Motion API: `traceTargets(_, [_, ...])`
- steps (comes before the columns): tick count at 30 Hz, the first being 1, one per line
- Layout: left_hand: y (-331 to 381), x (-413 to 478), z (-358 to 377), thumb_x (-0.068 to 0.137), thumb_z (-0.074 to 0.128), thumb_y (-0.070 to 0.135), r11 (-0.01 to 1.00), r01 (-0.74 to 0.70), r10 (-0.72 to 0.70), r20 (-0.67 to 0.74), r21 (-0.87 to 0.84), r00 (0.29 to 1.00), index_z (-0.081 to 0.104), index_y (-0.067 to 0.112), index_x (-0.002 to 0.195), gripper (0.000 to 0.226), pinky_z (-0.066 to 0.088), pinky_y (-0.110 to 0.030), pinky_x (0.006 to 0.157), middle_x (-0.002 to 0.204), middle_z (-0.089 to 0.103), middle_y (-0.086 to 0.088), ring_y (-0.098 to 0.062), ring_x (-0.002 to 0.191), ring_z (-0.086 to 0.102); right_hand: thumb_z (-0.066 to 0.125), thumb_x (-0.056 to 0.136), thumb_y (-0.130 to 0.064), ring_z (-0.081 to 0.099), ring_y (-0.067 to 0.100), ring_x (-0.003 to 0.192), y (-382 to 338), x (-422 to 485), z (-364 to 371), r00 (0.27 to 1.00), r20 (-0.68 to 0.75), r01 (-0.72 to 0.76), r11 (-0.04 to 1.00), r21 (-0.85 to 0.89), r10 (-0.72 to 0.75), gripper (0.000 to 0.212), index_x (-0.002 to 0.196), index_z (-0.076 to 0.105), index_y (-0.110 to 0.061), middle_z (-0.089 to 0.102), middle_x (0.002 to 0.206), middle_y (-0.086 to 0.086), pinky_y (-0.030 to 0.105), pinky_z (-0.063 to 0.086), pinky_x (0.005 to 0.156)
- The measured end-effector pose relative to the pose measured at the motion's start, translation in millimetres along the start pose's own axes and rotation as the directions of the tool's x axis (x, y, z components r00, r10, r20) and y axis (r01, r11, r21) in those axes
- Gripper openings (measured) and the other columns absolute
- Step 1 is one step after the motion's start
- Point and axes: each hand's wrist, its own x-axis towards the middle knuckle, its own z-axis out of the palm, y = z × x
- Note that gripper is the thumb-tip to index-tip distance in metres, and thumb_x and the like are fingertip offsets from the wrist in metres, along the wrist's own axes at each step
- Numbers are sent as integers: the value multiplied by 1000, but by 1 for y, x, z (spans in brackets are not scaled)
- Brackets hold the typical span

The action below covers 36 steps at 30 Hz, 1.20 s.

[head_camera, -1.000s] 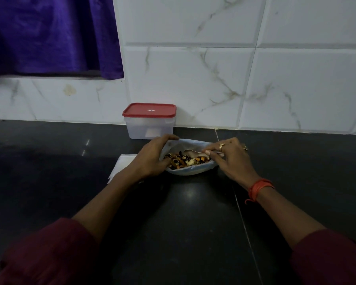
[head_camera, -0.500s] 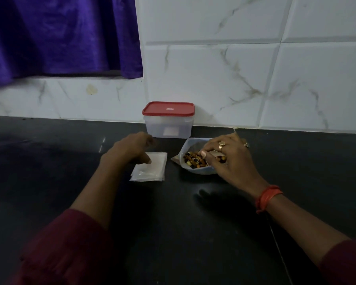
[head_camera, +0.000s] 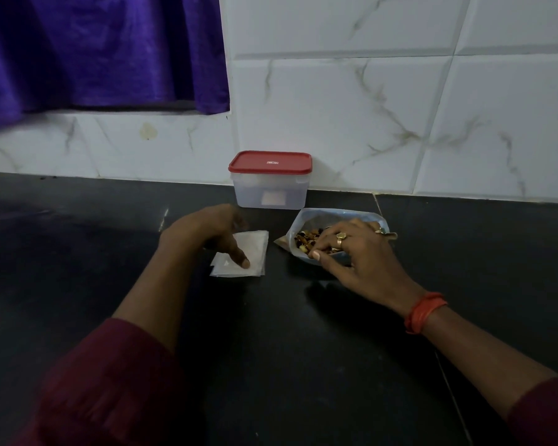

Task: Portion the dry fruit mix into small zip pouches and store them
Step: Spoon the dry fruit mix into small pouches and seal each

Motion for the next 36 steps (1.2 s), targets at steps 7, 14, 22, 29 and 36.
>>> traceTargets(7, [-6,-3,-7,73,86,12,995,-63,51,-158,-74,986,53,16,139,73,44,-34,96,136,58,-8,-27,125,55,54,89,-50,58,11,104,-2,1,0,1000,-8,-22,1000,16,22,35,101,75,-25,70,106,-9,40,48,93])
traceTargets(14, [14,-16,-12,69,88,2,799,-466,303,-416,-380,858,67,26,121,61,57,-25,78,119,68,3,-13,80,67,68,93,-31,65,3,90,-12,8,-10,955,-159,-202,943,264,249,13,100,76,-23,71,95,-11,26,54,81])
traceTargets(22, [43,-9,11,70,87,2,640,-619,454,-426,-454,783,71,21,113,50,61,-28,77,119,69,13,-18,91,72,59,96,-47,67,13,65,-11,16,-39,709,177,-582,425,693,682,35,99,74,-15,78,85,2,22,46,54])
traceTargets(29, [56,-2,26,72,89,19,709,-636,403,-566,-304,719,72,34,102,38,59,-25,75,108,70,14,-10,93,66,73,90,-25,71,6,63,-8,8,-41,680,3,-544,501,673,733,11,95,77,-17,78,78,-2,22,48,55])
traceTargets(36, [96,-17,50,85,77,38,570,-584,211,-583,-578,784,76,10,86,28,61,-34,58,76,76,-3,-18,65,74,76,87,-26,71,-3,77,-21,-1,-40,822,-343,-329,871,365,454,12,98,80,-24,77,86,-11,19,59,69])
